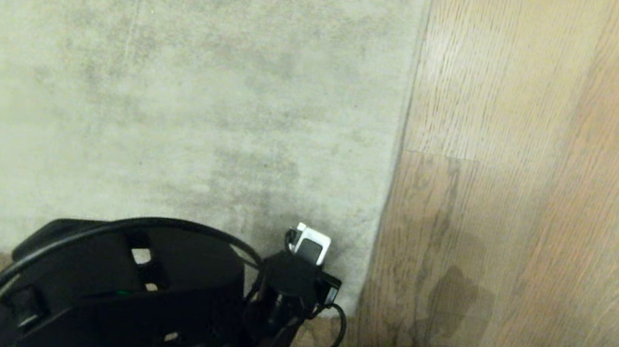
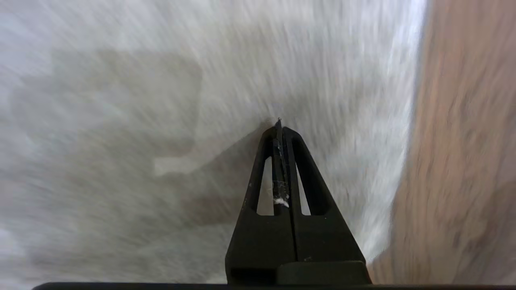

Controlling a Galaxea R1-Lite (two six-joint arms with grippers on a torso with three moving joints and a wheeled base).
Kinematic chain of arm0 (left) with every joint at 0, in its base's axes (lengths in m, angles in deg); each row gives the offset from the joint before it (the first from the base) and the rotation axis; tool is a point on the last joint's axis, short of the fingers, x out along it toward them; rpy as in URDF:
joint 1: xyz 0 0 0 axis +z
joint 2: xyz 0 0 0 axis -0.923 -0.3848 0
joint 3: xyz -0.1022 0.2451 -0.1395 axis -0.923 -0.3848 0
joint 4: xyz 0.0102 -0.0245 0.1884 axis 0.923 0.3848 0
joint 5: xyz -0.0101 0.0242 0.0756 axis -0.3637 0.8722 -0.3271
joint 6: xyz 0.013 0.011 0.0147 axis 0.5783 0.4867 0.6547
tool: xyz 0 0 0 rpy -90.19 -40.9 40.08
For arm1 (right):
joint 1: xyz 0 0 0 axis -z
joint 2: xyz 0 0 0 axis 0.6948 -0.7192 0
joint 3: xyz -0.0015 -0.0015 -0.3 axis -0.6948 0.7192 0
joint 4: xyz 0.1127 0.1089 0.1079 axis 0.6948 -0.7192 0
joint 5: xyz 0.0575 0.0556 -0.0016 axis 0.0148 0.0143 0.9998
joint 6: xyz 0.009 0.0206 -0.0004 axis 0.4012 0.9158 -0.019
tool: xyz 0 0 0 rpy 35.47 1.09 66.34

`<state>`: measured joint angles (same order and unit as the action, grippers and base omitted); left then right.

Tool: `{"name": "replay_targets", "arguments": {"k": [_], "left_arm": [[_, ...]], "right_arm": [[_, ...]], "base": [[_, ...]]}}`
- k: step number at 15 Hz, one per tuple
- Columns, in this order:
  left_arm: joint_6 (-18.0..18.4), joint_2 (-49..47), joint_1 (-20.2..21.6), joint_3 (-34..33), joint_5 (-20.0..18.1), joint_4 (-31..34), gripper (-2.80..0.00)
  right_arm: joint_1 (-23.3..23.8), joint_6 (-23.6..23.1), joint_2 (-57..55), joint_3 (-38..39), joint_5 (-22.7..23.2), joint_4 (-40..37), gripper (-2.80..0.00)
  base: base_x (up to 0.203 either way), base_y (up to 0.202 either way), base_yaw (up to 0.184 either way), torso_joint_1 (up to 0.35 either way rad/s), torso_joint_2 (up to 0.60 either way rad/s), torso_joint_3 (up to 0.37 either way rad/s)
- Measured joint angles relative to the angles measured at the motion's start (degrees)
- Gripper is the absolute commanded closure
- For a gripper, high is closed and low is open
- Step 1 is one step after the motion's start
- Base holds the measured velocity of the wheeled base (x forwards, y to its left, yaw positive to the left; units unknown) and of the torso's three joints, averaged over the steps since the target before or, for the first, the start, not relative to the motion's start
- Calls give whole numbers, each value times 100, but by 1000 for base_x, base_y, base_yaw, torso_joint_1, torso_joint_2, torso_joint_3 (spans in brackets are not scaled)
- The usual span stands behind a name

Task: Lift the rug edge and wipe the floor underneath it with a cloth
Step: Lay down the carpet, then put down the rag

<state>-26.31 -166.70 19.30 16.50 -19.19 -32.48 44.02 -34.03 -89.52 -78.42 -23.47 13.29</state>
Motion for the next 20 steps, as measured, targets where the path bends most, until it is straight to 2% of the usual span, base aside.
{"name": "replay_targets", "arguments": {"k": [5, 8, 11, 14, 18, 20], "left_arm": [[0, 980, 17, -889, 9, -4, 0], [2, 1788, 119, -1821, -7, 4, 0], [24, 2683, 472, -2929, -136, 2, 0], [210, 3766, 1167, -3776, -691, 212, 0], [562, 5284, 2474, -4456, -1938, 1120, 0], [628, 5967, 2893, -4631, -2393, 1629, 0]], "right_arm": [[-1, -1, 0, 0, 2, 2, 0], [-1, -1, 0, 0, 0, 0, 0], [-1, -2, 0, 0, 2, 0, 0], [2, 2, 0, 0, 2, 0, 0], [-1, -4, 0, 0, 0, 0, 0], [-1, -2, 0, 0, 2, 0, 0]], "base": [[0, 0, 0, 0, 0, 0], [0, 0, 0, 0, 0, 0], [0, 0, 0, 0, 0, 0], [0, 0, 0, 0, 0, 0], [0, 0, 0, 0, 0, 0], [0, 0, 0, 0, 0, 0]]}}
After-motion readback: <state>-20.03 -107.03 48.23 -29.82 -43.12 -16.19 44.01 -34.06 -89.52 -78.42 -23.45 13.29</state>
